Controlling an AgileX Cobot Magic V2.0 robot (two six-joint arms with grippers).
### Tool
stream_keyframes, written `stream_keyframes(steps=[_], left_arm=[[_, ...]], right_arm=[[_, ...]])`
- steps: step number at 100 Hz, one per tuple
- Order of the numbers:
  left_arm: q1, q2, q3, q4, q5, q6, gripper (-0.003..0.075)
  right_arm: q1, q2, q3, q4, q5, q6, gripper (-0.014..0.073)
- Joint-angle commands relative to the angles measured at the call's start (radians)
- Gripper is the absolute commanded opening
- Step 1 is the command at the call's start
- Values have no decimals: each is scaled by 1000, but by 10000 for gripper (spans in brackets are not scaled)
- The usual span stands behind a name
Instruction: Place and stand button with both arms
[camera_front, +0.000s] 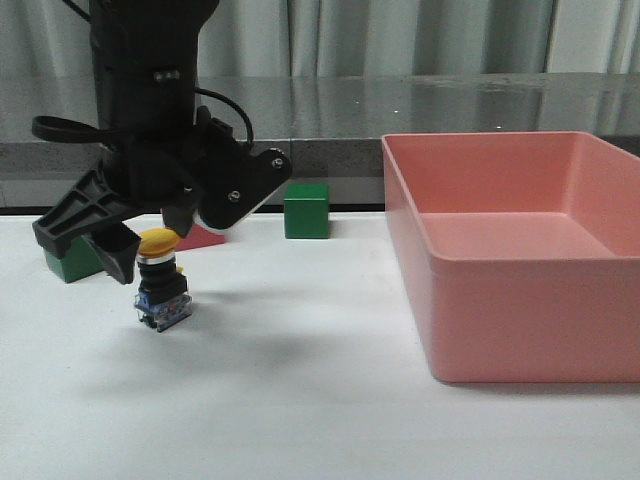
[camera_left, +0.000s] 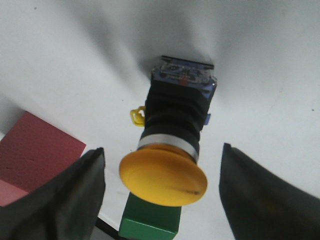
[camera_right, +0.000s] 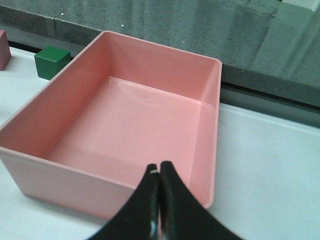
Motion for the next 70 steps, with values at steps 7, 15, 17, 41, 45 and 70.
stream_keyframes(steps=[7, 15, 17, 41, 45, 70], left_arm=[[-7, -78, -30, 27, 28, -10, 478], [12, -106, -30, 39, 71, -20, 463], [20, -114, -30, 39, 78, -30, 456], [159, -232, -30, 63, 89, -313, 92], [190, -254, -30, 55, 89, -376, 15], [411, -426, -7, -373, -2, -545, -20]], right_arm=[[-2, 4, -27, 11, -71, 0, -62], [-2, 4, -27, 11, -71, 0, -62], [-2, 4, -27, 11, -71, 0, -62], [-2, 4, -27, 11, -71, 0, -62], [-2, 4, -27, 11, -71, 0, -62], [-2, 4, -27, 11, -71, 0, -62]])
